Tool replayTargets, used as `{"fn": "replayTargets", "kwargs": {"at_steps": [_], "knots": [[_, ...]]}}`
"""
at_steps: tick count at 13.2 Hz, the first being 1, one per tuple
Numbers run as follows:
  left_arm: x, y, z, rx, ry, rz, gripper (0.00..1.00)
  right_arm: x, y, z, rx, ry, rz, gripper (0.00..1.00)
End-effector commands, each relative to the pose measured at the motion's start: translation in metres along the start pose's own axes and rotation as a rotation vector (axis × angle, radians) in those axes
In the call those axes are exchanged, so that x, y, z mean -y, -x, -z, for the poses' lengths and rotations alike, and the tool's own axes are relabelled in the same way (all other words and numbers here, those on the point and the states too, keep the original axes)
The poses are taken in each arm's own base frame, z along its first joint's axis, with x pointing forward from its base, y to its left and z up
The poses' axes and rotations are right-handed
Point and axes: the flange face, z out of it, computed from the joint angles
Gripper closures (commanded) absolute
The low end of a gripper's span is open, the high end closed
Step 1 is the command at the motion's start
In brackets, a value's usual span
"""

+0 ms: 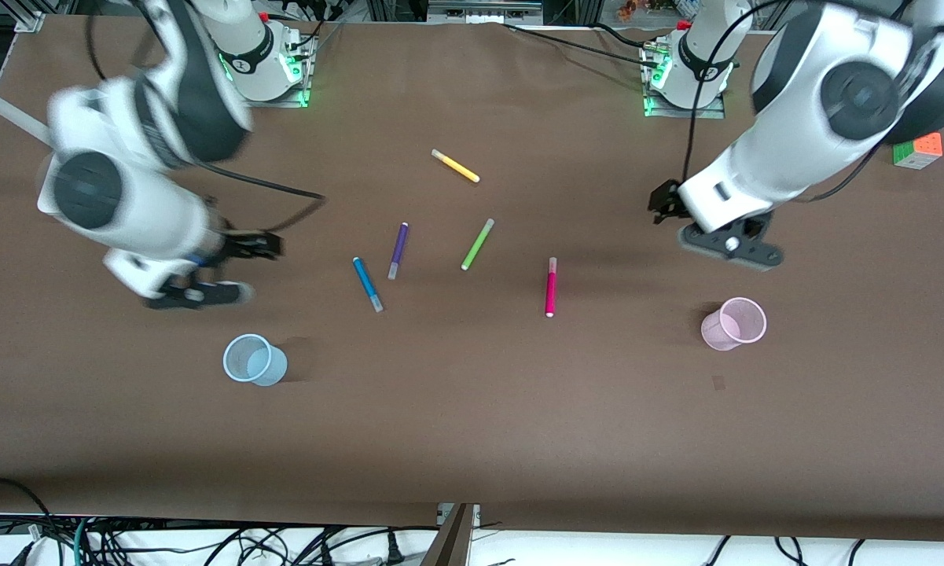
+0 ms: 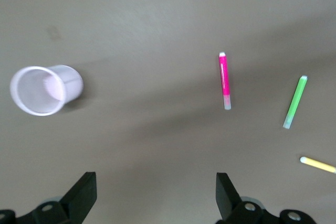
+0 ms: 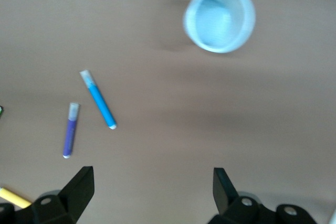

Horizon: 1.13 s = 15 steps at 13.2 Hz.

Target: Place pink and blue markers in matching cups

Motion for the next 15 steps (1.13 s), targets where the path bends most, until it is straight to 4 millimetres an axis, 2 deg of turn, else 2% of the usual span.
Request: {"fn": "replayTargets", "kwargs": {"at_steps": [1,3,5,6,9,12,15], "knots": [[-0.021,-0.043,-0.068,0.026,-0.003,-0.076,0.00,0.031,-0.024,-0.039,-0.019,-0.006,0.036,0.00],[-0.050,-0.055,-0.114,0.052,-0.067,-0.158,0.00,0.048,-0.041,-0.080,-0.031,-0.021,0.058,0.00],[-0.101,-0.057,-0.158,0.059,-0.122,-0.267,0.00,0.061,-0.054,-0.117,-0.045,-0.027,0.071,0.00],[-0.116,-0.060,-0.179,0.053,-0.125,-0.299,0.00,0.070,-0.058,-0.132,-0.055,-0.032,0.080,0.00],[-0.128,-0.065,-0.224,0.021,-0.094,-0.325,0.00,0.095,-0.063,-0.164,-0.073,-0.039,0.100,0.00],[-0.124,-0.052,-0.275,-0.035,-0.059,-0.329,0.00,0.105,-0.066,-0.198,-0.071,-0.035,0.116,0.00],[-0.125,-0.048,-0.282,-0.041,-0.054,-0.314,0.00,0.113,-0.064,-0.217,-0.054,-0.028,0.133,0.00]]}}
